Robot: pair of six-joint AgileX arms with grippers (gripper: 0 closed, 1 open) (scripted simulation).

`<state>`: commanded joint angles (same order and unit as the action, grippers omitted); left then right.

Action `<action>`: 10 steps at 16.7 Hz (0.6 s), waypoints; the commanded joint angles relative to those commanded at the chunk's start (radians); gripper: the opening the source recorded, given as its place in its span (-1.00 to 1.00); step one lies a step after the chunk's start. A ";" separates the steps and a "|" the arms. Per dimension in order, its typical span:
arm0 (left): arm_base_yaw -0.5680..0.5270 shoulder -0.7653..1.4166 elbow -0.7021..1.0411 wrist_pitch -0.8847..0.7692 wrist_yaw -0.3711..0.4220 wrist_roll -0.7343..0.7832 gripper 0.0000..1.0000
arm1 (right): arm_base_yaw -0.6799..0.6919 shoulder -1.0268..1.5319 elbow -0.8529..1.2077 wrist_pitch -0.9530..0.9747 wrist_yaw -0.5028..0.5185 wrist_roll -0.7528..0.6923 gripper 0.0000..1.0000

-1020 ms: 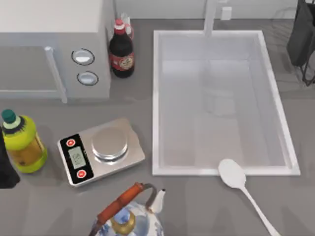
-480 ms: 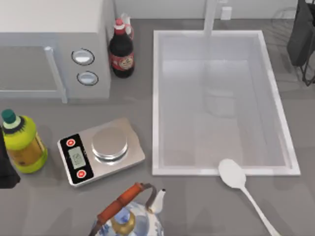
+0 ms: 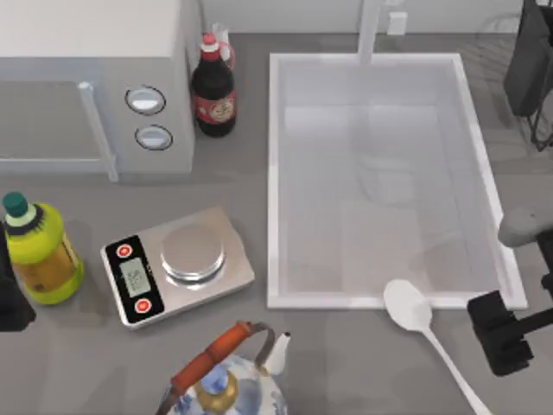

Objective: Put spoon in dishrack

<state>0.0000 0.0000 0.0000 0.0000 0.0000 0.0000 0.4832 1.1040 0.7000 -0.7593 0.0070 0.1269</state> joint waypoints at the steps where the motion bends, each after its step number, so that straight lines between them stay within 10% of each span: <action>1: 0.000 0.000 0.000 0.000 0.000 0.000 1.00 | 0.032 0.070 0.047 -0.049 0.001 0.007 1.00; 10: 0.000 0.000 0.000 0.000 0.000 0.000 1.00 | 0.170 0.369 0.256 -0.260 0.019 0.037 1.00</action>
<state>0.0000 0.0000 0.0000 0.0000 0.0000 0.0000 0.6535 1.4727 0.9559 -1.0189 0.0263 0.1643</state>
